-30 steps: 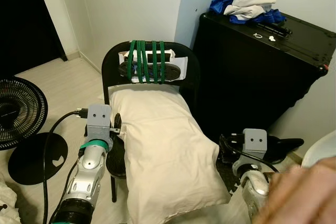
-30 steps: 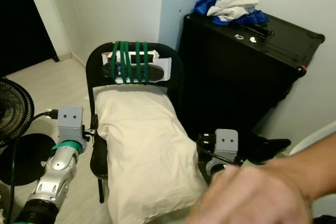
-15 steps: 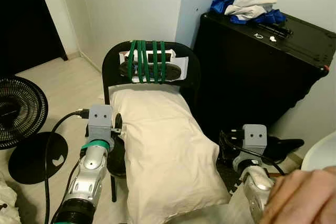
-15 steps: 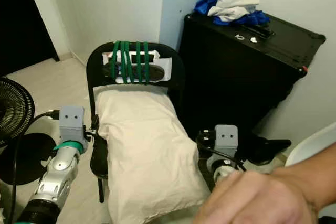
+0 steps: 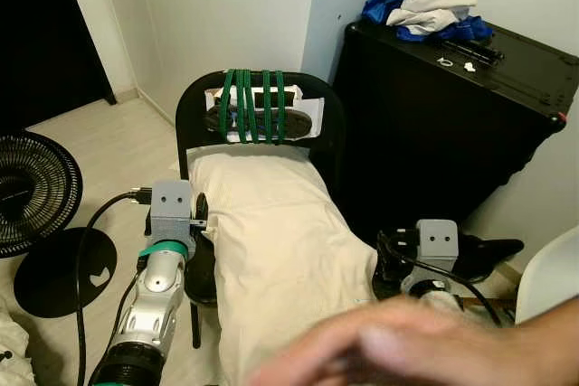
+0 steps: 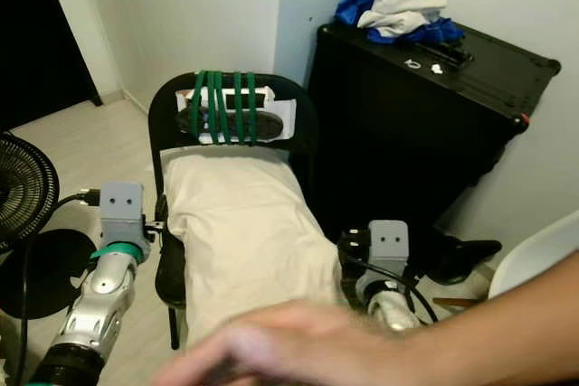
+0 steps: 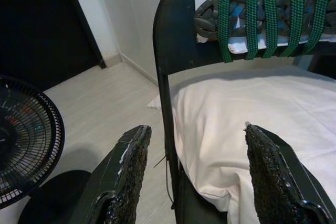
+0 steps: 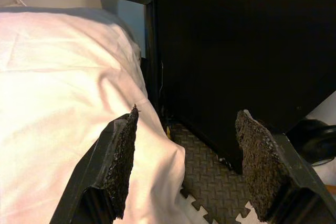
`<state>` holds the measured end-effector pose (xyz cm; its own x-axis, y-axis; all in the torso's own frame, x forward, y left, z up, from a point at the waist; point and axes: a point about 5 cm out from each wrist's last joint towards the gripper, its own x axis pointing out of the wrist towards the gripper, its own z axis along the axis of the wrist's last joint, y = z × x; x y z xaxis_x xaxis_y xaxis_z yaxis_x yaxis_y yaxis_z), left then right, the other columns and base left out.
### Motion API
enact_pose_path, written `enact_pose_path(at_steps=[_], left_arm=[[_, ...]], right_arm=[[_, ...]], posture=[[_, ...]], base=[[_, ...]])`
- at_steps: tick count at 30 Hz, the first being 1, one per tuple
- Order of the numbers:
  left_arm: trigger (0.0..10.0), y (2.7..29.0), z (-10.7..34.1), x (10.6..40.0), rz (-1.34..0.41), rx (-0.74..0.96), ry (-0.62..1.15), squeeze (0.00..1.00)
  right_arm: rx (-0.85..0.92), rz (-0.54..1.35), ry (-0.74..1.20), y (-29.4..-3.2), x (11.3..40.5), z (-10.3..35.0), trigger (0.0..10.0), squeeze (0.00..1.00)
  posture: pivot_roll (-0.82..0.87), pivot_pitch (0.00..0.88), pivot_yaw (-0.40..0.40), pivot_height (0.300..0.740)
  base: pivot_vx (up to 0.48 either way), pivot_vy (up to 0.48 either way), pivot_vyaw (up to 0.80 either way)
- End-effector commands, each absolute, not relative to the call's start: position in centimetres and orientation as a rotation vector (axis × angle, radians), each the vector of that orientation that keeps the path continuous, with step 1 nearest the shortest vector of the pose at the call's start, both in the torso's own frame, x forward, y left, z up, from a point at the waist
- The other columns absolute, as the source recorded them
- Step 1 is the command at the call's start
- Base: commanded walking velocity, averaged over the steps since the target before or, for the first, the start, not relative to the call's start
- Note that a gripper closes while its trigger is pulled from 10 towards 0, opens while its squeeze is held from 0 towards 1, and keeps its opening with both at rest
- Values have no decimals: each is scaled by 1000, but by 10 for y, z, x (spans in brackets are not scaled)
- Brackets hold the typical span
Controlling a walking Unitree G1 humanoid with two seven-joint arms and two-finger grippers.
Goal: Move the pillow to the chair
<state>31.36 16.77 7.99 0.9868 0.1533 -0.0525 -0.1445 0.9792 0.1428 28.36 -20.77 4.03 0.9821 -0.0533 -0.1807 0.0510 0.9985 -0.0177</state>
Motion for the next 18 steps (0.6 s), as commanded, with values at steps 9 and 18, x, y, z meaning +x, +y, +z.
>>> enact_pose_path(at_steps=[9, 18], left_arm=[[10000, 165, 65, 306, 125, 161, 122, 0], [10000, 167, 66, 307, 128, 166, 120, 0]], right_arm=[[18, -64, 202, -202, 278, 34, 10000, 0], [28, -64, 218, -198, 271, 28, 10000, 0]], posture=[[58, 0, 31, 740], [56, 0, 37, 740]], base=[[0, 0, 0], [0, 0, 0]])
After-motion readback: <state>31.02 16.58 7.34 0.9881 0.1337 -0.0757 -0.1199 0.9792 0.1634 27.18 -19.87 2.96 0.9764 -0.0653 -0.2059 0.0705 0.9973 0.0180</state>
